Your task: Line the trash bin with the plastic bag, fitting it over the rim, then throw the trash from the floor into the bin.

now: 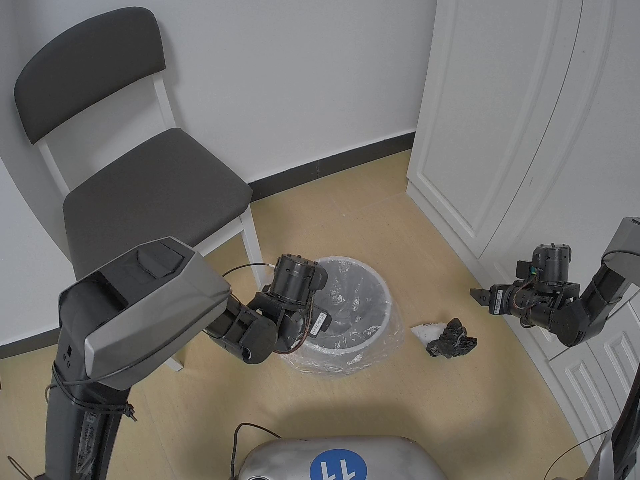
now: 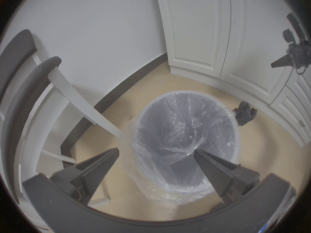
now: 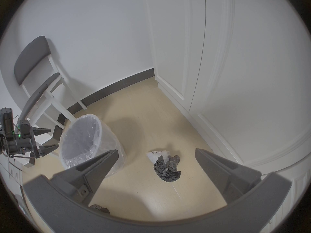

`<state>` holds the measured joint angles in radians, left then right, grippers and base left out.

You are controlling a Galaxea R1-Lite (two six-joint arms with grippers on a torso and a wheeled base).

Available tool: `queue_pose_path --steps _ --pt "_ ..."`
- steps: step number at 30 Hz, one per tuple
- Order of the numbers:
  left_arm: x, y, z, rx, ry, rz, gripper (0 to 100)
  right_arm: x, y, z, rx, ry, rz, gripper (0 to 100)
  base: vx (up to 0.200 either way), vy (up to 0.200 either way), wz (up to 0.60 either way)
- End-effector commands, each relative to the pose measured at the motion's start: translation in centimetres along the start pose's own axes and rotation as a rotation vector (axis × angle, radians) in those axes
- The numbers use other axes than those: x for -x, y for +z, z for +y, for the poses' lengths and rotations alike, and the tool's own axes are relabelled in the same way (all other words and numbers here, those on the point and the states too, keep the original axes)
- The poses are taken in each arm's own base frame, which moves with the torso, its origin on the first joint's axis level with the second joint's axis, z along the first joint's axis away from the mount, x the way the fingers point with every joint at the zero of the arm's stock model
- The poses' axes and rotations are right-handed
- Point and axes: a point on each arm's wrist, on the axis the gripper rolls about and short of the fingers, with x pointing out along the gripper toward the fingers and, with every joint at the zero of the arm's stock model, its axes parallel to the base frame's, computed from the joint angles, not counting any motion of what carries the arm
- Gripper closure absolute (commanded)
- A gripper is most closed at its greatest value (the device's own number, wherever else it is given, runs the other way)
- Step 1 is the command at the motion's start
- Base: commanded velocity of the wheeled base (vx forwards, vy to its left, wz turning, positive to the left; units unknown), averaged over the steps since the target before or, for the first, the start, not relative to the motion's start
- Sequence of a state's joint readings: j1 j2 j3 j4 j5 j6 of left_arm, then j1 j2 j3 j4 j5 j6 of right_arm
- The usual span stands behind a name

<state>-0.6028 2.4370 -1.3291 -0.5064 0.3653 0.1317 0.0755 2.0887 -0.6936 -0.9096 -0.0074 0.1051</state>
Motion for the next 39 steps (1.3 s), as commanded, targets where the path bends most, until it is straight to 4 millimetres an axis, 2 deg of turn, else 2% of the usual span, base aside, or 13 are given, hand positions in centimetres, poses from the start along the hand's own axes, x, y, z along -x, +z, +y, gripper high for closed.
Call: queue_pose_path --steps 1,6,16,21,33,39 --pt "-2.9 -1.0 0.3 -0.012 0.055 0.057 0 -0.9 -0.8 -0.7 -0.007 -0.015 0.027 0 0.0 0.0 0.0" --pt "-3.7 -1.2 1.6 0.0 0.079 0.106 0 -0.9 -0.7 -1.3 -0.015 -0.03 0.022 0 0.0 0.0 0.0" --pt "-2.7 -1.8 2.6 0.058 0.09 0.131 0 -0.9 -0.6 -1.6 -0.021 -0.034 0.02 0 0.0 0.0 0.0" --pt "-2.6 -2.2 4.0 0.08 0.111 0.135 0 -0.8 -0.6 -1.8 -0.022 -0.04 0.02 0 0.0 0.0 0.0" --pt "-3.3 -3.2 6.7 0.115 0.156 0.153 0 -0.8 -0.5 -1.9 -0.023 -0.042 0.016 0 0.0 0.0 0.0" --pt "-3.4 -3.5 7.2 0.131 0.164 0.16 0 -0.8 -0.5 -1.9 -0.023 -0.04 0.015 0 0.0 0.0 0.0"
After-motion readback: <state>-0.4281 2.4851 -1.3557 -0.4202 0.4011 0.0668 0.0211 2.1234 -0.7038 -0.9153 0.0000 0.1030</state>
